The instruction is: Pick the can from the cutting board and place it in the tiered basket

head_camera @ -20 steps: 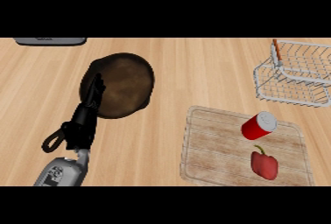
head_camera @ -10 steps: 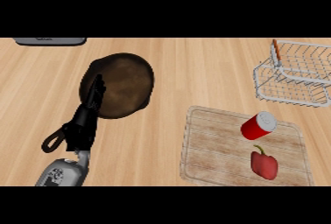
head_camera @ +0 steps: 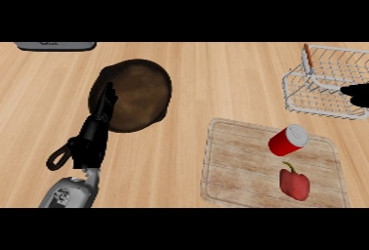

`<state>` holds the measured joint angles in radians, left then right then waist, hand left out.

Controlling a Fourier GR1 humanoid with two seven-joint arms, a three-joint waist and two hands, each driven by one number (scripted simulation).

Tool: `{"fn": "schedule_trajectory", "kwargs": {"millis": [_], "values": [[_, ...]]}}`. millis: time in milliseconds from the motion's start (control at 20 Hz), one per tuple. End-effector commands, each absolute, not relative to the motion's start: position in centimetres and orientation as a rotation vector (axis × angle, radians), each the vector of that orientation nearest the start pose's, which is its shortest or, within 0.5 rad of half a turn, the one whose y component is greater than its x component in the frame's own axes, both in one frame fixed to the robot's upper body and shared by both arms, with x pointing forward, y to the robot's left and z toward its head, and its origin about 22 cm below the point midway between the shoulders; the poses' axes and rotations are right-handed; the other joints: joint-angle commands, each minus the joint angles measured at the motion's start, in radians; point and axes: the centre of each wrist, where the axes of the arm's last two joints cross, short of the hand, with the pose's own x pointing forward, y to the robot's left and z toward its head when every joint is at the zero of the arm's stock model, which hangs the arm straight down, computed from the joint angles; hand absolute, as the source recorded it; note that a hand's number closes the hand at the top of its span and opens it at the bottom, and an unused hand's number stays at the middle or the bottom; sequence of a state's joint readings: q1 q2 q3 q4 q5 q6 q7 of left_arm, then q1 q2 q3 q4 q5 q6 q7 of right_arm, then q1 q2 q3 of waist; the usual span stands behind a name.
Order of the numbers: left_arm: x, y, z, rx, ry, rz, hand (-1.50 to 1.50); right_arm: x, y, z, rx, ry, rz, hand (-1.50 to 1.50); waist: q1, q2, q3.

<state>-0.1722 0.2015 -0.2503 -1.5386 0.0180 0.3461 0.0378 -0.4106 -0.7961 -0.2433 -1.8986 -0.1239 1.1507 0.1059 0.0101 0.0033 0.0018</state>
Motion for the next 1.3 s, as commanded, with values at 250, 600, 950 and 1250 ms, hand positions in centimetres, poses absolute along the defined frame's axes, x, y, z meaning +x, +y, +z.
{"fn": "schedule_trajectory", "kwargs": {"millis": [250, 600, 950, 1250], "values": [[27.7, 20.1, 2.5, 0.193, -1.662, -0.106, 0.0, 25.5, -33.9, 27.9, -0.128, -1.371, 1.776, -1.5, 0.001, 0.003, 0.001], [27.6, 19.2, 2.4, 0.193, -1.673, -0.114, 0.0, 25.7, -33.9, 26.8, -0.239, -1.377, 1.833, -1.5, -0.001, 0.002, 0.0], [27.9, 19.8, 3.1, 0.183, -1.674, -0.103, 0.0, 25.6, -31.5, 24.1, -0.268, -1.45, 1.968, -1.5, 0.0, 0.001, 0.0], [27.0, 19.8, 3.1, 0.175, -1.656, -0.121, 0.0, 28.0, -33.1, 21.6, -0.337, -1.492, 1.946, -1.5, 0.002, -0.001, -0.001]]}}
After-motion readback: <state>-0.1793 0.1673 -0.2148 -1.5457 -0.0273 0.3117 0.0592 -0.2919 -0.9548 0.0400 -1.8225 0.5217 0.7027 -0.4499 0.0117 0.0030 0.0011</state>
